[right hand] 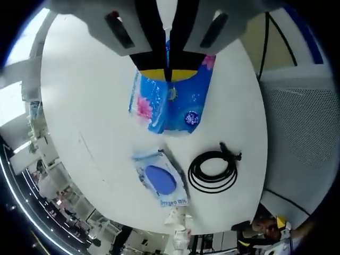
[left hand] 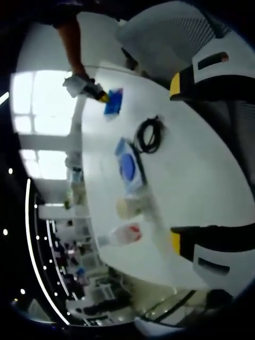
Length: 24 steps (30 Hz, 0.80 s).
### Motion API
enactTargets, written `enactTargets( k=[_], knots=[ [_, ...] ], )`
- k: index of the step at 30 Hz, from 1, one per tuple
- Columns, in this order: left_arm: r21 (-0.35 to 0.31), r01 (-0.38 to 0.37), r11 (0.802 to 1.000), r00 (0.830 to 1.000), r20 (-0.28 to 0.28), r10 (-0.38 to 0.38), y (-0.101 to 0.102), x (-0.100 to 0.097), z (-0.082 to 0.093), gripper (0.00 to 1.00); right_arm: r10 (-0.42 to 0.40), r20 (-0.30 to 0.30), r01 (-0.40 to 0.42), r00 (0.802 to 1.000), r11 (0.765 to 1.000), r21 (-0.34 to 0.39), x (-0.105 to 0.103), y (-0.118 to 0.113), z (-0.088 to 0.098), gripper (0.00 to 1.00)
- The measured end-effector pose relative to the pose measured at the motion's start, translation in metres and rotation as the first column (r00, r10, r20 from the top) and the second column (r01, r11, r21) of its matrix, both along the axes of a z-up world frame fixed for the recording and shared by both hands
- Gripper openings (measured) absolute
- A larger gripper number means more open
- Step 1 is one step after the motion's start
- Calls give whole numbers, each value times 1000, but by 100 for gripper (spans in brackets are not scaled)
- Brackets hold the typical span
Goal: Arrange the tabletop items into an orderly group along one side of the table until the central work area is clear of visible clutter.
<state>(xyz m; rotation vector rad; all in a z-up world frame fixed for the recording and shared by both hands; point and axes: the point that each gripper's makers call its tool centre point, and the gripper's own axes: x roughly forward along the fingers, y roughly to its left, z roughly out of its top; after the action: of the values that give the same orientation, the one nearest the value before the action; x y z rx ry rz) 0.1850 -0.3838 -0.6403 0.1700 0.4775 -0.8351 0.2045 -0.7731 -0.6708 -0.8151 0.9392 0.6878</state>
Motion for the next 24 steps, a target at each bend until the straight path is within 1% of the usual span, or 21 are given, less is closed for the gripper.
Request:
enactTargets(
  k=[5, 6, 7, 12, 15, 20, 24],
  knots=[
    [1, 4, 1000, 1000, -1, -4, 0, 0, 0, 95, 39, 26, -39, 999, 999, -13, 8, 1, 15, 0],
    [0, 4, 1000, 1000, 0, -4, 0, 0, 0, 95, 60, 49, -58, 997, 998, -23, 12, 1, 20, 0],
    [0, 2, 1000, 1000, 0, -2, 0, 0, 0, 95, 67, 56, -66, 996, 997, -26, 14, 2, 22, 0],
    [1, -1, 1000, 1000, -2, 1, 2, 1, -1, 95, 108, 72, -105, 992, 994, -37, 22, 3, 37, 0],
    [1, -1, 1000, 1000, 0, 1, 2, 1, 0, 95, 137, 80, -132, 987, 989, -60, 29, 1, 45, 0],
    [2, -6, 1000, 1000, 0, 6, 3, 1, -1, 95, 171, 96, -164, 981, 983, -77, 40, -2, 55, 0],
    [-3, -12, 1000, 1000, -1, 12, 3, 2, 0, 95, 201, 98, -191, 975, 976, -100, 48, -6, 55, 0]
  ],
)
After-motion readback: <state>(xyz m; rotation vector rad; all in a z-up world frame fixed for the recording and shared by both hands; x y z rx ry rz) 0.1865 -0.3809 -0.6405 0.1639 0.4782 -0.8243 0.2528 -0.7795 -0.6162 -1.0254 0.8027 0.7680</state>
